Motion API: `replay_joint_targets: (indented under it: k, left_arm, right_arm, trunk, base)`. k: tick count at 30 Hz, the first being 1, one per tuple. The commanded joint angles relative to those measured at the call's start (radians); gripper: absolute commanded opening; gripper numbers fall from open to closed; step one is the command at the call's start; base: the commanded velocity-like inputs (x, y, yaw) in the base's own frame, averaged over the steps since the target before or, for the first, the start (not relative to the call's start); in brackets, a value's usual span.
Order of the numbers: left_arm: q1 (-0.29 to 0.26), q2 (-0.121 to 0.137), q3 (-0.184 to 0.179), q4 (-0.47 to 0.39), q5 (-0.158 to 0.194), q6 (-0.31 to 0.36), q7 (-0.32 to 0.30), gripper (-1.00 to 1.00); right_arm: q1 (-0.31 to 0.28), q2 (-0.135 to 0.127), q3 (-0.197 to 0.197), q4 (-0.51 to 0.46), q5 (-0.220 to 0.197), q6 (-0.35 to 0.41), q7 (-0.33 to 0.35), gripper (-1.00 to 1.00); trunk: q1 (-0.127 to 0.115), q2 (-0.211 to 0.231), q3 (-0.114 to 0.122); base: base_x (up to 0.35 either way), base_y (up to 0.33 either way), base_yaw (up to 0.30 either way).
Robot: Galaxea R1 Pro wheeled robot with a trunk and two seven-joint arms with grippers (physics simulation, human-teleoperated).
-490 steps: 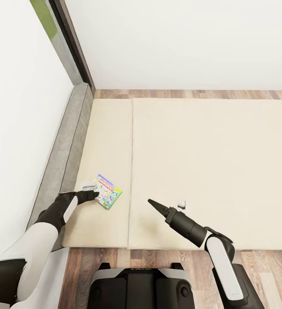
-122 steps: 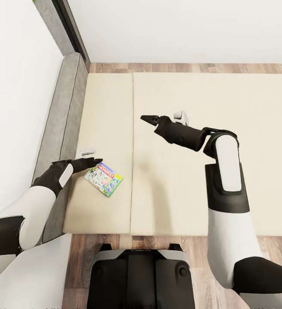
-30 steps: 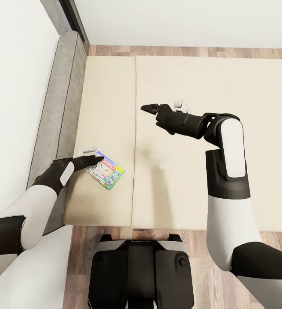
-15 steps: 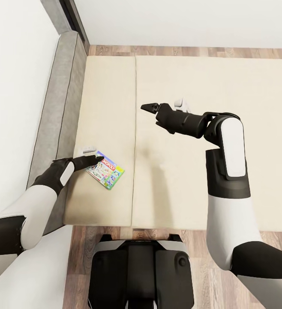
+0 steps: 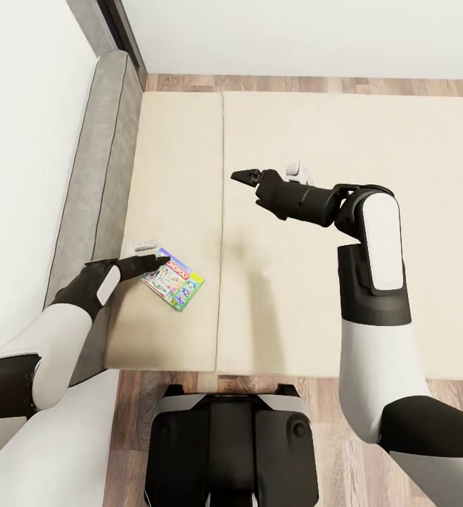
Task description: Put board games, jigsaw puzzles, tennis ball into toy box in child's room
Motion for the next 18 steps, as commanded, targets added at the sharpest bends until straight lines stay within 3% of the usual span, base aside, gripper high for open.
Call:
replay_joint_targets:
  k: [1,18]
  left_arm:
    - [0.000,0.000,0.003,-0.001,0.010,0.010,-0.006,1.00]
    - [0.000,0.001,0.003,-0.001,0.009,0.010,-0.030,1.00]
  right_arm:
    - [-0.001,0.000,0.000,0.000,-0.009,0.002,-0.010,1.00]
    - [-0.001,0.000,0.000,0.001,-0.009,0.002,-0.010,1.00]
  trunk:
    - [0.001,-0.002,-0.001]
    - [0.001,-0.002,-0.004]
  base:
    - [0.000,0.000,0.000]
    - [0.000,-0.002,0.000]
